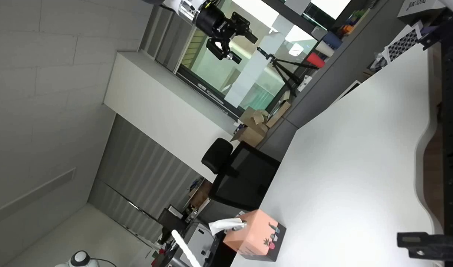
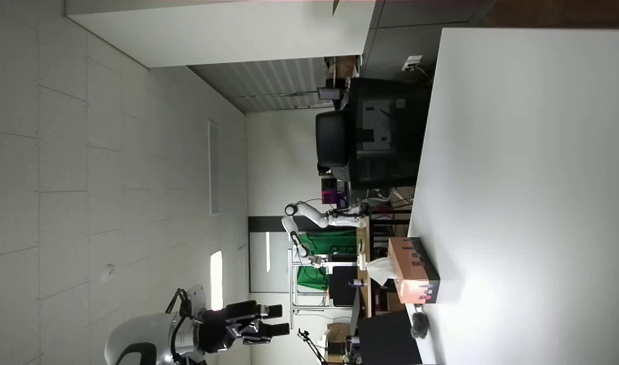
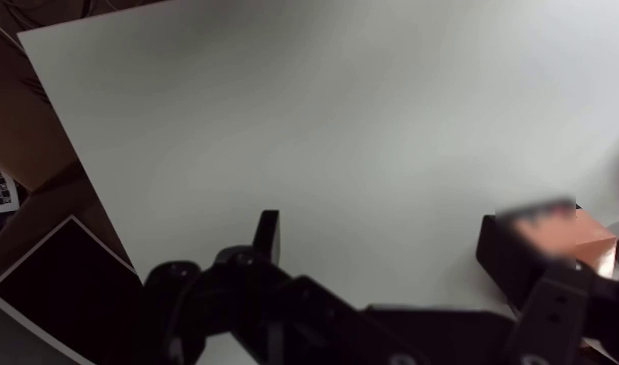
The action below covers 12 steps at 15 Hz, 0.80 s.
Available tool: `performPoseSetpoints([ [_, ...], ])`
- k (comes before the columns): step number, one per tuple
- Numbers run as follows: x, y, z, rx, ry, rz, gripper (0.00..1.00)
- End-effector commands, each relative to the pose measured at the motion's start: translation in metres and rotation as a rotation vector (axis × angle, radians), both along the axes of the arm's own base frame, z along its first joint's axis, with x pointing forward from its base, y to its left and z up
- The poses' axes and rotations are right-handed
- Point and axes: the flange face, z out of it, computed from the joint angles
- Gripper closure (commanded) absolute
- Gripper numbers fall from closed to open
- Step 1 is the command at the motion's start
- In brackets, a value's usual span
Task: Remove three tissues from the box and put them on the counter
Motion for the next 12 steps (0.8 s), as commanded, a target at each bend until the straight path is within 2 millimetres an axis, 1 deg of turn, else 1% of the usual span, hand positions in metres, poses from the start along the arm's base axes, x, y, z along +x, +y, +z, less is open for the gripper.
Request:
performPoseSetpoints([
  [1, 0.0, 0.0, 0.001, 0.0, 0.001, 0.0, 0.0],
  [9, 0.0, 0.0, 0.001, 0.0, 0.001, 0.0, 0.0],
  [11, 0.014, 0.0, 0.001, -0.005, -0.02, 0.016, 0.0],
  [12, 0.024, 0.001, 0.001, -0.013, -0.034, 0.031, 0.0],
])
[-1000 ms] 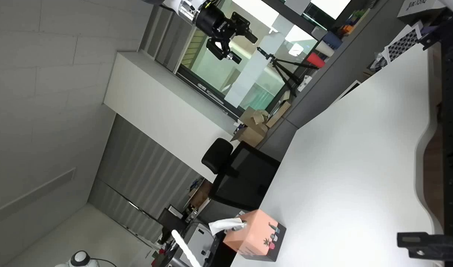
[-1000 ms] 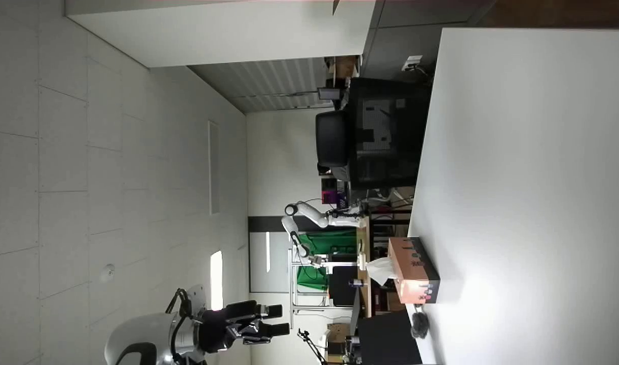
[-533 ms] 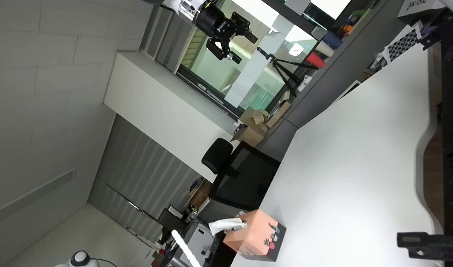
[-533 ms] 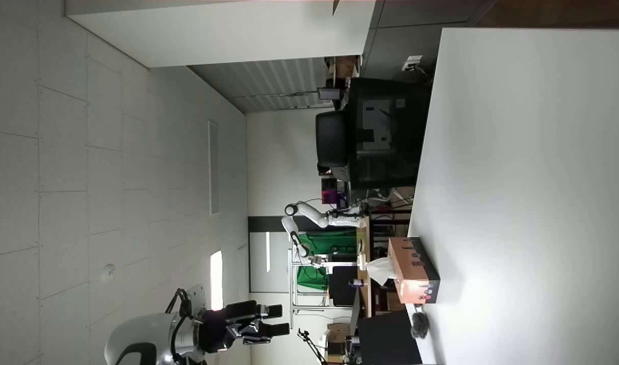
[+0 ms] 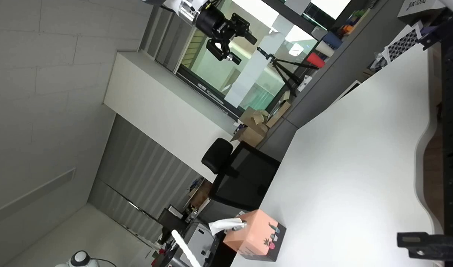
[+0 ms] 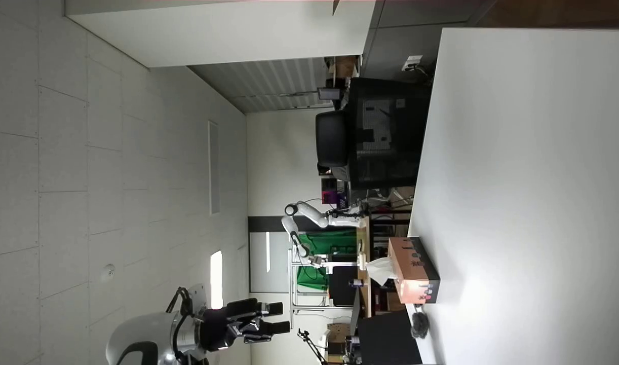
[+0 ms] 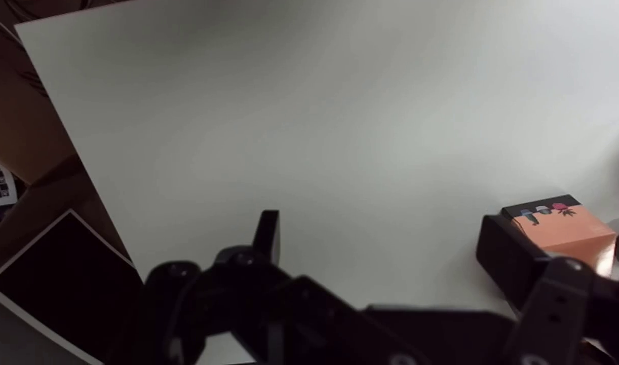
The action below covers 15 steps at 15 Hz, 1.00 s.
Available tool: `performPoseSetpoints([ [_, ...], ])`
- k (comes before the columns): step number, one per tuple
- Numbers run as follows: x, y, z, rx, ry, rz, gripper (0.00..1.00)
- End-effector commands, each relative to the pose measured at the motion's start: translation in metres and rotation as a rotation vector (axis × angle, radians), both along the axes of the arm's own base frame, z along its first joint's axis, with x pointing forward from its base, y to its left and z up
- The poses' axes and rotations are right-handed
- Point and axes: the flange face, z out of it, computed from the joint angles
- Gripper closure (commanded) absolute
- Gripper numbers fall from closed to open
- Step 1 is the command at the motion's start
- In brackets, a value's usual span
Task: Remove three tissues from the box and put them on the counter
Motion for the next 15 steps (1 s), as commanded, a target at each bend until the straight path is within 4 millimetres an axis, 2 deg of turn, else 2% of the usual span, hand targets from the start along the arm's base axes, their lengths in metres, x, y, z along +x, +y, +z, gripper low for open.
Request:
performPoseSetpoints([
  [1, 0.032, 0.002, 0.002, -0.018, -0.049, 0.037, 0.0],
  [5, 0.087, 0.019, -0.01, -0.04, -0.084, 0.107, 0.0],
  [10, 0.154, 0.053, -0.018, -0.048, -0.072, 0.196, 0.0],
  [11, 0.124, 0.047, -0.023, -0.054, -0.086, 0.173, 0.0],
  [12, 0.133, 0.051, -0.026, -0.055, -0.082, 0.183, 0.0],
  [15, 0.132, 0.049, -0.03, -0.053, -0.074, 0.179, 0.0],
])
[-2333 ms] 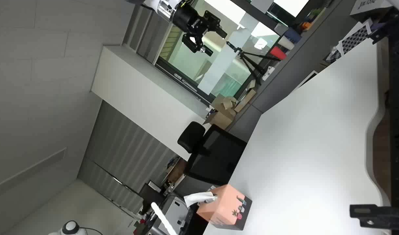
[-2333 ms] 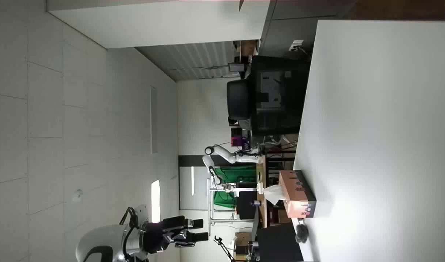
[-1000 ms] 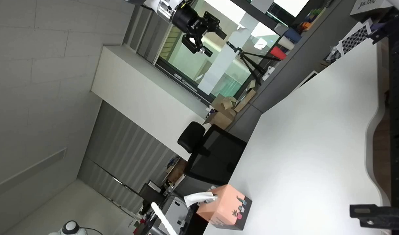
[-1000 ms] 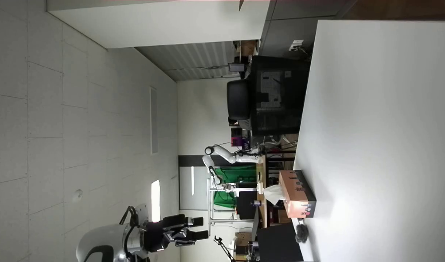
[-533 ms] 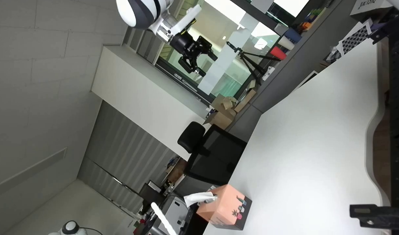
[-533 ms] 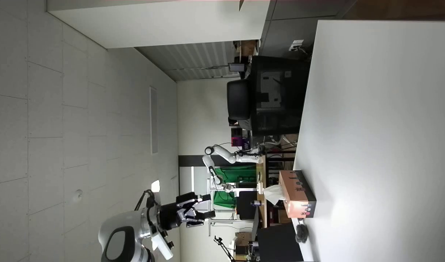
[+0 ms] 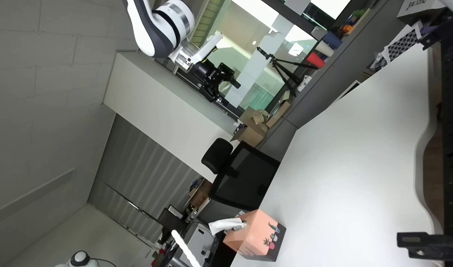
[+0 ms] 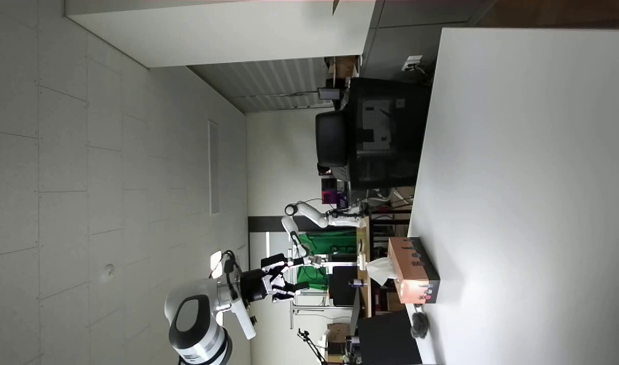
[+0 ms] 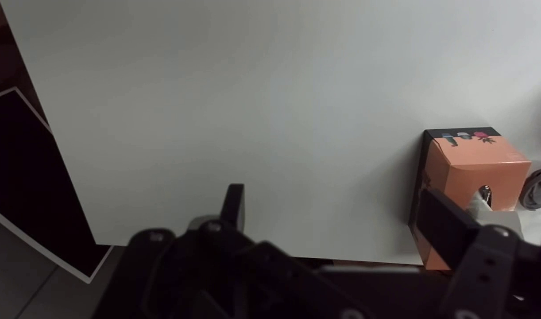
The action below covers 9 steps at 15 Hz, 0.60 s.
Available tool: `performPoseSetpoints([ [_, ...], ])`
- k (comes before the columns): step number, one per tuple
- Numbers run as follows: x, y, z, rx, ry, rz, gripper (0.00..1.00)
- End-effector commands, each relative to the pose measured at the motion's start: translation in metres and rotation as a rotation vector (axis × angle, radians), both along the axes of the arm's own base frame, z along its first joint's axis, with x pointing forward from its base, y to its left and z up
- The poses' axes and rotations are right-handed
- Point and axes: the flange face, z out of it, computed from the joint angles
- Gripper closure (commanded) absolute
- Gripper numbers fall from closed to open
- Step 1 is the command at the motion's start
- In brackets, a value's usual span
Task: Remove three tissues from the box and put them on the counter
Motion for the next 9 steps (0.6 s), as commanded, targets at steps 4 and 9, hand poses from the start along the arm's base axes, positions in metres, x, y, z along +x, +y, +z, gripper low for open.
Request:
performPoseSetpoints([
  [4, -0.002, -0.0008, 0.0043, 0.0, -0.006, -0.002, 0.0],
  [9, -0.003, -0.0007, 0.003, 0.001, -0.004, -0.002, 0.0],
])
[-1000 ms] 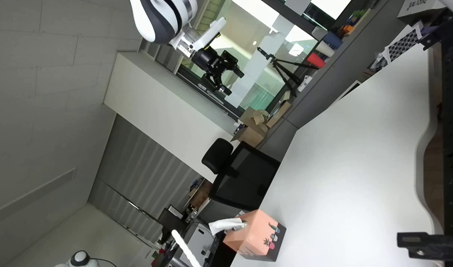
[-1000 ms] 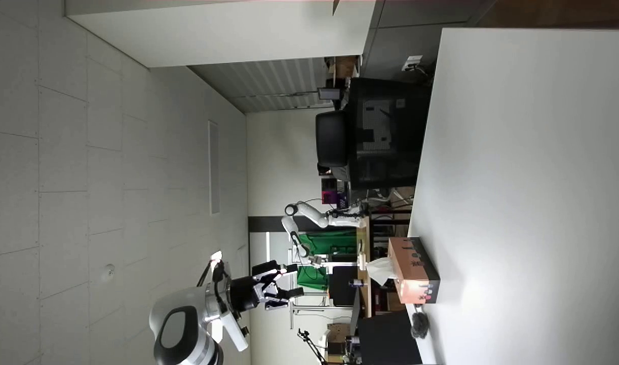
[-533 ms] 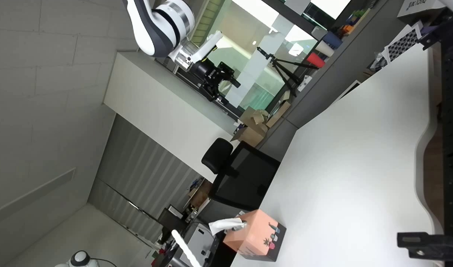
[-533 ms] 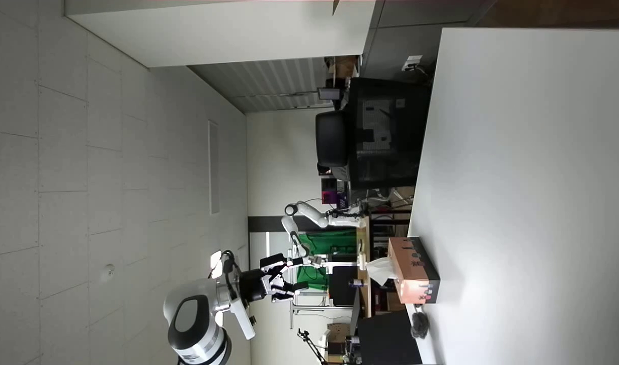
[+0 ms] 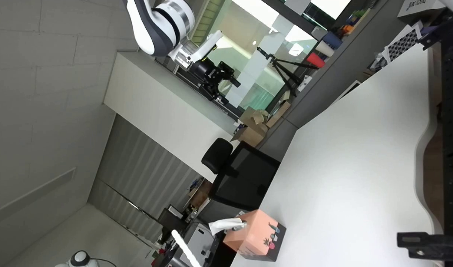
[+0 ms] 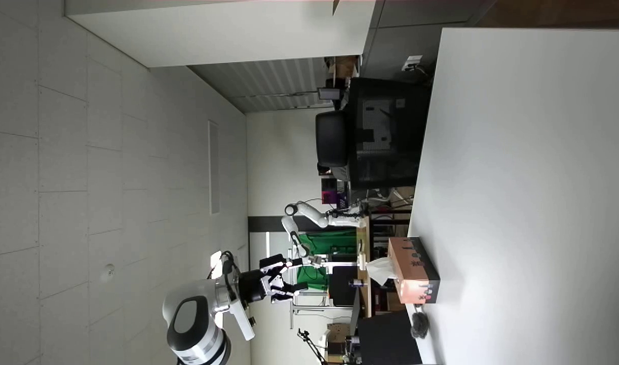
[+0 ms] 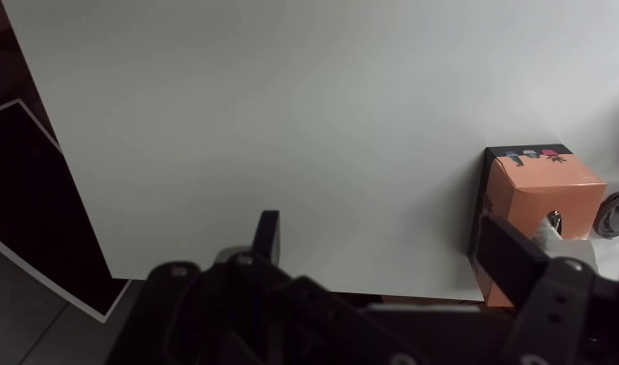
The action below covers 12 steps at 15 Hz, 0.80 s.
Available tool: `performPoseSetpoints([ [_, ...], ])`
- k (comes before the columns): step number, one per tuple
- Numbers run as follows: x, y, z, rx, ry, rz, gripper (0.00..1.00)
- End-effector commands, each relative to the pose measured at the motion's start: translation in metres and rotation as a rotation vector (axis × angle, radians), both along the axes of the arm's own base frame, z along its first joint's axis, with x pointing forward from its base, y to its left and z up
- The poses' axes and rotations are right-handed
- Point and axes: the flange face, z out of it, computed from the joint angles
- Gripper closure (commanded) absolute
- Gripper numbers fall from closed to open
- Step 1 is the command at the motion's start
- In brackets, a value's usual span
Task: Remove three tissues from the box and put them on the counter
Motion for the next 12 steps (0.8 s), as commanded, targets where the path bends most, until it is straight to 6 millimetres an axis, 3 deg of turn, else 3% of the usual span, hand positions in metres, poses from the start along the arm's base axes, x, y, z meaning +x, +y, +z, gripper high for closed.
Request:
performPoseSetpoints([
  [1, 0.0, 0.0, 0.001, 0.0, 0.001, 0.0, 0.0],
  [6, 0.007, -0.001, 0.0, -0.006, -0.01, 0.003, 0.0],
  [12, 0.088, 0.01, -0.024, 0.0, -0.05, 0.054, 0.0],
])
